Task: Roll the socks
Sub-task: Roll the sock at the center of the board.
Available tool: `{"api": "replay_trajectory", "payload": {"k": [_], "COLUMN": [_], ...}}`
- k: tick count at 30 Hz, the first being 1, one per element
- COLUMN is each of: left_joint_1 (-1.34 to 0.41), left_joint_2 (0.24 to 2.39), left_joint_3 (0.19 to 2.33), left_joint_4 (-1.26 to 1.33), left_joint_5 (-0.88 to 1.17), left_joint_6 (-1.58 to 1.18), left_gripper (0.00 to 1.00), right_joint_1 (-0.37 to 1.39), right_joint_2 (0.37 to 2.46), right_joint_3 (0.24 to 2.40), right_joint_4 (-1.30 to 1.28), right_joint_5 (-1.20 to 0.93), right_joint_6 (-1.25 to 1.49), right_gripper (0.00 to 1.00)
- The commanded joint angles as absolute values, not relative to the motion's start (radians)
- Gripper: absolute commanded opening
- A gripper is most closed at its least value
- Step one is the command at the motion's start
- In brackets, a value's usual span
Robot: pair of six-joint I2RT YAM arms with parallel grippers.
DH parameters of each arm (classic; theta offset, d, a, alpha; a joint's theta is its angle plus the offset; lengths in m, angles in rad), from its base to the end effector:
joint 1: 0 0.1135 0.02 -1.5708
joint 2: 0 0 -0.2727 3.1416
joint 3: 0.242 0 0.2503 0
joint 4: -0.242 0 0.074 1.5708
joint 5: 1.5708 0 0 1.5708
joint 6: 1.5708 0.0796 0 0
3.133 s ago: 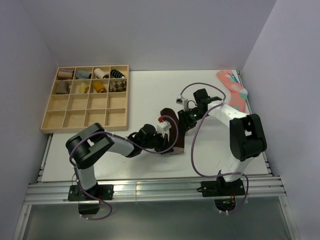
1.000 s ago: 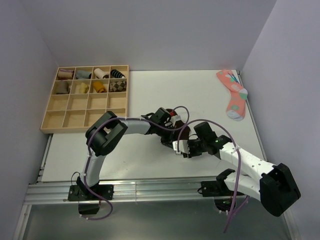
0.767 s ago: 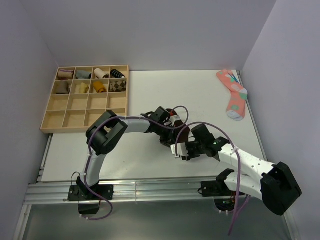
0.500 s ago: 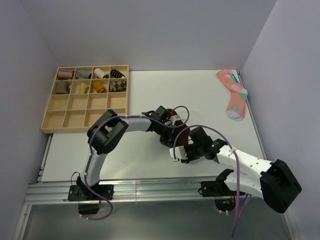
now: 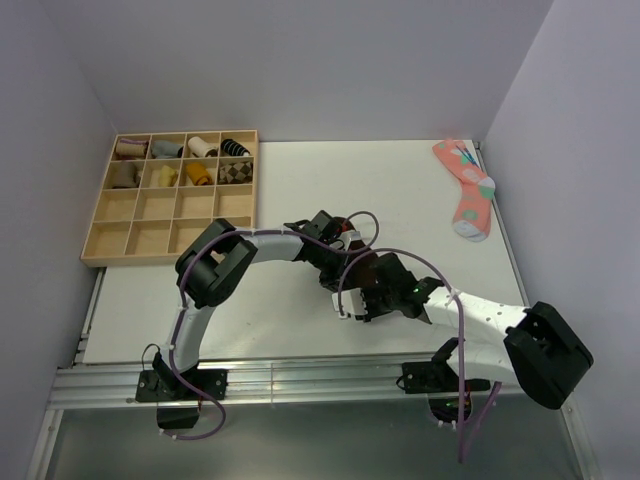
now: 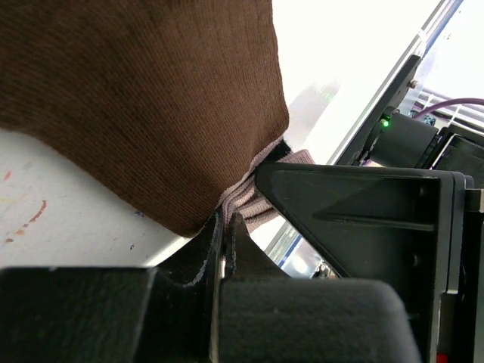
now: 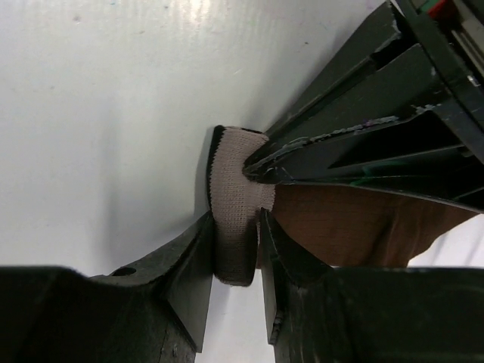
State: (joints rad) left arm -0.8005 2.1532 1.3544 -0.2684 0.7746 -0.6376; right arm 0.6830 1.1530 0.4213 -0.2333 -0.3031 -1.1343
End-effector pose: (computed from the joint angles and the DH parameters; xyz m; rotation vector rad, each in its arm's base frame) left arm 0.2704 -0.3586 0.0943 -0.5025 -2.6704 1.2874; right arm 0.1523 0.1545 0.1217 -2.0290 1.4316 0.1958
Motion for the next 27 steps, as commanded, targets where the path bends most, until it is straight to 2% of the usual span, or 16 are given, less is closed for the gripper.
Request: {"api": "replay_trajectory", "payload": {"k": [1,5,10,12,13,14,17,19,22,27], "left_joint_1": [-0.795,-0.790,-0.792,-0.790,-0.790,-0.792,-0.793,-0.792,-0.793,-0.792], "left_joint_2": [2.158,2.137,2.122,2.132,2.138,2.140,2.144,2.146,2.152,2.166], "left_joint_3": [1.347,1.318,1.312,1.325,1.333,1.338,1.336,1.333,1.335,1.350], "left_joint_4": [-0.279,-0.245,-0.216,-0.219,-0.245,-0.248,-0.261,-0.267,-0.285,-0.331], "left_joint_5": [0.756,0.744,0.700,0.696,0.684,0.684,0.684,0.681,0.683,0.680], "left_joint_6": [-0.598,-0.617,-0.656,-0.658,-0.652,-0.649,-0.646,-0.647,-0.649,-0.643], "left_gripper": [0.00,0.04,0.03,0.00,0.00,0.00,0.00,0.00,0.00,0.00], "right_joint_1": [0.692,0.690,0.690,0.689,0.690,0.687,0.687,0.687,0.689,0.689], "right_joint_2": [1.196,1.218,1.189,1.146,1.123,1.102,1.036,1.016,0.999,0.982], "right_joint_3": [0.434,0.462,0.479,0.462,0.453,0.431,0.428,0.434,0.436,0.440], "right_joint_4": [-0.218,-0.274,-0.353,-0.350,-0.341,-0.322,-0.322,-0.327,-0.327,-0.328], "right_joint_5": [-0.272,-0.285,-0.285,-0.276,-0.275,-0.272,-0.285,-0.297,-0.314,-0.339], "right_joint_6": [-1.106,-1.085,-1.077,-1.069,-1.071,-1.075,-1.074,-1.069,-1.075,-1.081], "right_gripper": [0.36,0.26,0.25,0.31,0.37,0.49,0.60,0.59,0.50,0.43]}}
